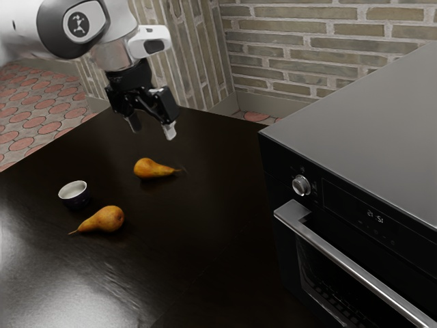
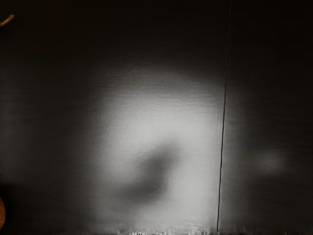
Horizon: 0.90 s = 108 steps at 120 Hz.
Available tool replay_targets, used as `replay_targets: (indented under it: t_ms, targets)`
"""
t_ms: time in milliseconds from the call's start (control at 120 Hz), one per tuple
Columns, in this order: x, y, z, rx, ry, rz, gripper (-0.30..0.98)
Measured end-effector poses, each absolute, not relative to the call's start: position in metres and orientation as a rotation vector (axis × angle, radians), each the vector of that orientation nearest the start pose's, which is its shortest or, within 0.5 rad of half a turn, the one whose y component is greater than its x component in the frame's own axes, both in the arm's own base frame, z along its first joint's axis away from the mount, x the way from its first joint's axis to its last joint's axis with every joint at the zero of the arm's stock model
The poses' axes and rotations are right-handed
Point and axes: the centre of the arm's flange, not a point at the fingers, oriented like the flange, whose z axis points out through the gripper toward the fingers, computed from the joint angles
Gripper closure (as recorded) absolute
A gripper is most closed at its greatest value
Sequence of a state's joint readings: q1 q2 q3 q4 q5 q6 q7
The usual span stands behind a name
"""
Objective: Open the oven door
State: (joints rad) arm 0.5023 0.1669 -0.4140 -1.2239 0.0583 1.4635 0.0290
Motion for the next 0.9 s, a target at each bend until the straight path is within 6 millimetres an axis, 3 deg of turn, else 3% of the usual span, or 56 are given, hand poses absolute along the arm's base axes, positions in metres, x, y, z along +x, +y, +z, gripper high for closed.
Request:
replay_targets:
  t_ms: [175,192,242,283,300,317,342,367,392,425,458,508,583,625,683,725,750,800,900]
  targets:
    - [0.577,0.084,0.694,-3.134,-0.105,-0.125,0.00]
    - [0.569,0.083,0.712,-3.121,-0.108,-0.175,0.00]
    - [0.515,0.065,0.803,-3.026,-0.023,-0.445,0.00]
    - [0.487,0.039,0.840,-2.924,0.167,-0.545,0.00]
    - [0.485,0.018,0.844,-2.868,0.272,-0.539,0.00]
    - [0.485,-0.019,0.844,-2.808,0.426,-0.526,0.00]
    - [0.478,-0.100,0.841,-2.702,0.728,-0.520,0.00]
    - [0.457,-0.181,0.842,-2.593,1.043,-0.546,0.00]
    - [0.429,-0.241,0.847,-2.493,1.315,-0.592,0.00]
    - [0.395,-0.290,0.856,-2.380,1.591,-0.647,0.00]
    - [0.374,-0.312,0.862,-2.289,1.779,-0.679,0.00]
    - [0.365,-0.312,0.872,-2.190,1.899,-0.705,0.01]
    - [0.381,-0.276,0.877,-2.128,1.870,-0.666,0.00]
    - [0.391,-0.260,0.852,-2.137,1.821,-0.562,0.00]
    - [0.378,-0.225,0.805,-2.208,1.768,-0.493,0.00]
    - [0.371,-0.210,0.789,-2.223,1.809,-0.544,0.00]
    - [0.370,-0.211,0.783,-2.206,1.858,-0.577,0.00]
    - [0.372,-0.230,0.769,-2.130,1.989,-0.625,0.00]
    - [0.387,-0.256,0.754,-1.980,2.187,-0.704,0.00]
